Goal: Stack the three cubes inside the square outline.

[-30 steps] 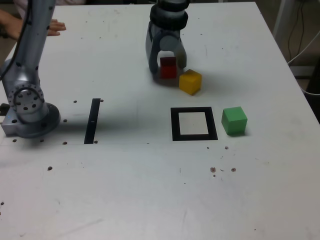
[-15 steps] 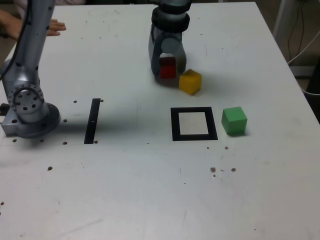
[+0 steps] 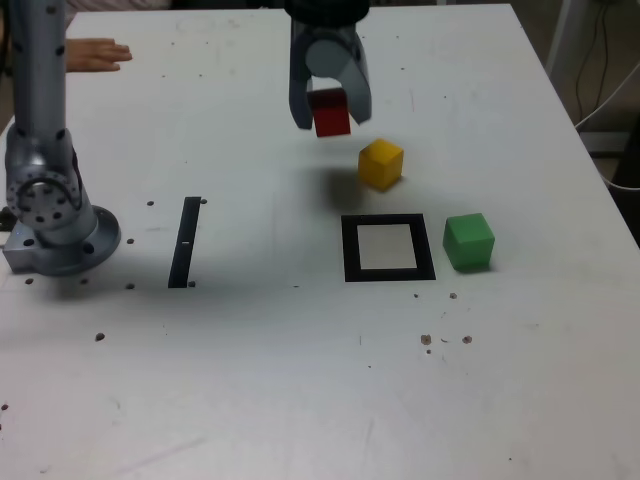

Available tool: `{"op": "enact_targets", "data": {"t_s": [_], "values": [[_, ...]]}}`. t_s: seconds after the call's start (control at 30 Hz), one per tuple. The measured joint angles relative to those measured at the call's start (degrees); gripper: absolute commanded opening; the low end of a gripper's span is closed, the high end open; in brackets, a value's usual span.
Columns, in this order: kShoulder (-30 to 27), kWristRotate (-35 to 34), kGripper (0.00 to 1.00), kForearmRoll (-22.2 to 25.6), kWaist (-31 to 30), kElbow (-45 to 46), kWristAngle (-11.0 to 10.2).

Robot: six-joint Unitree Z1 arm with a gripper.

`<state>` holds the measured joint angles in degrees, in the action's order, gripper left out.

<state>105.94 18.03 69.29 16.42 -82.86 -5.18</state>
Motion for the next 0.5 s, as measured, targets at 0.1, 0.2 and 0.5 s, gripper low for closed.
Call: {"op": "enact_targets", "data": {"t_s": [0.1, 0.2, 0.5], "values": [[-0.3, -4.0, 0.25, 0.3, -5.8, 0.7, 0.0], [-0.2, -8.3, 0.25, -0.6, -10.7, 2.8, 0.5], [4.1, -13.1, 0.25, -2.9, -19.1, 2.2, 1.6]]}}
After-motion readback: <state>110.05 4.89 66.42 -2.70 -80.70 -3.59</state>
